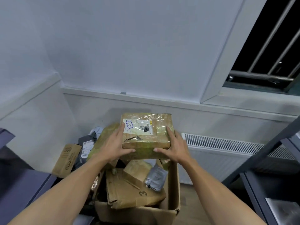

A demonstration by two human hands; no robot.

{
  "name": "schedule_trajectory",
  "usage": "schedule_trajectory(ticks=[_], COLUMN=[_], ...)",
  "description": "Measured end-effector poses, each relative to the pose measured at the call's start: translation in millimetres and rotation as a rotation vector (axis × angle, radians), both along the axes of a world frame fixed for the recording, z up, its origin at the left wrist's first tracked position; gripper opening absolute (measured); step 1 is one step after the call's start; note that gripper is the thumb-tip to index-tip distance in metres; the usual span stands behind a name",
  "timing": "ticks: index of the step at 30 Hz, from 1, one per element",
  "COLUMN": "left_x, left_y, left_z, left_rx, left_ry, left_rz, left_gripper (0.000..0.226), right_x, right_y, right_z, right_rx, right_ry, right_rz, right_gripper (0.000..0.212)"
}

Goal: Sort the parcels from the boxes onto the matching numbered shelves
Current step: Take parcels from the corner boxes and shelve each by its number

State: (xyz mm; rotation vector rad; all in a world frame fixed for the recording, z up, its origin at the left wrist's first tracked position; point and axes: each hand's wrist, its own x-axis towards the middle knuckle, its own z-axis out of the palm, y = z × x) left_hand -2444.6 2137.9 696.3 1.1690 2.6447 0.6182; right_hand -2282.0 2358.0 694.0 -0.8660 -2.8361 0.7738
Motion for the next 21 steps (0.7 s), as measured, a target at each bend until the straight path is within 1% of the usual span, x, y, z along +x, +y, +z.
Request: schedule_trajectory(ticks=[7, 11, 13, 16, 21], left_x=[61.4, 96.1, 115.8, 149.9, 200.4], left_y=[-20.7, -51.2, -71.9, -104.5, -162.8], left_z=[26.8, 31.1, 37.8, 54.7, 78.5], left_rx=[0.002, 0.004, 0.005, 0.011, -0.042], left_ry=[0.05, 0.049, 0.057, 0.087, 0.115], left_rz=[0.161, 0.267, 0.332, 0.418, 0.587], left_gripper=[0.13, 0.145, 0.146, 0.145, 0.133], right_x=[21.4, 33.1, 35.9, 37.7, 39.6], right_y=[11.2, -2.2, -15.9, -44.1, -101.0], right_z=[20.7, 33.1, 39.5, 47.6, 61.5], right_rx=[0.071, 0.102, 0.115, 0.126, 0.159], right_ry=[0.051, 0.048, 0.07, 0.077, 0.123], right_rz=[0.209, 0.358, 0.426, 0.521, 0.67], right_gripper=[0.138, 0.119, 0.116, 0.124, 0.132])
